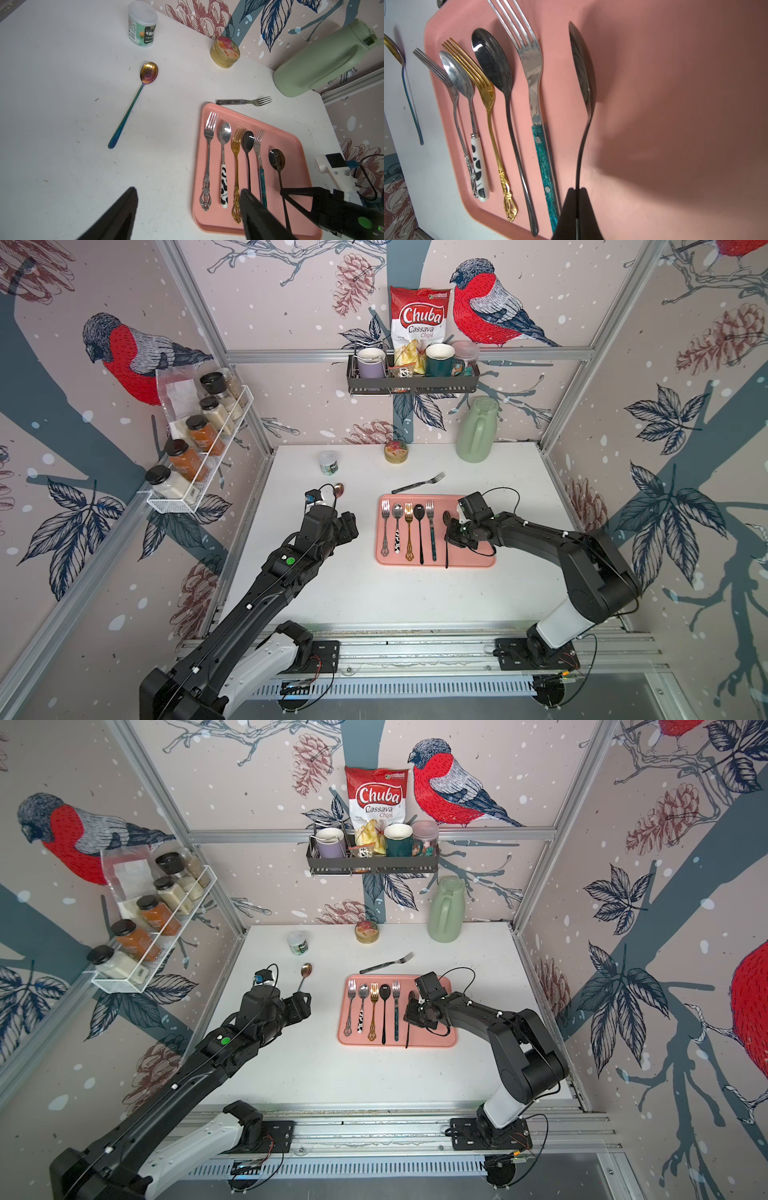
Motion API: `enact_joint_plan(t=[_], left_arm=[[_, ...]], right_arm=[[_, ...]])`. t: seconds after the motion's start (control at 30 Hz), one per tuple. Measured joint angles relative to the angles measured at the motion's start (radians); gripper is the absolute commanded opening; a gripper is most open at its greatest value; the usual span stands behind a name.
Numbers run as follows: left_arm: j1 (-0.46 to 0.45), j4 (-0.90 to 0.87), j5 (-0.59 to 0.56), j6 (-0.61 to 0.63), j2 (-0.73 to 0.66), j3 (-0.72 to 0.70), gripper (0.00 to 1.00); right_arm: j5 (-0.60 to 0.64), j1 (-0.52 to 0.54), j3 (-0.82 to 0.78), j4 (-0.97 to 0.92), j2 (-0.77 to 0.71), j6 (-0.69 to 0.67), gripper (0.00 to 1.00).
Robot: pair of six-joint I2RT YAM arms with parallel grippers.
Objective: Set the spoon and fork side by side
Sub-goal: Place the spoon on the tray.
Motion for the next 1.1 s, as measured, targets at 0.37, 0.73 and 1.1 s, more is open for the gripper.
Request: enact_joint_plan(t=[0.37,0.73,1.1], left_arm=[[-0.005,-0.003,-0.001,0.019,0.065,0.093,0.78],[-0.027,-0.001,0.001,0.021,0.112,0.108,0.78],[-0.029,-0.002,0.0,0.031,0.101,0.108,0.78]], right_arm=[[-0.021,-0.035,0.072,-0.012,0.106,-0.071,0.23],[0.015,-0.059,0.089,-0.051,0.097,-0.103,0.4],[0.172,0.034,0.237,-0.177,0.185,-0.108,0.3]])
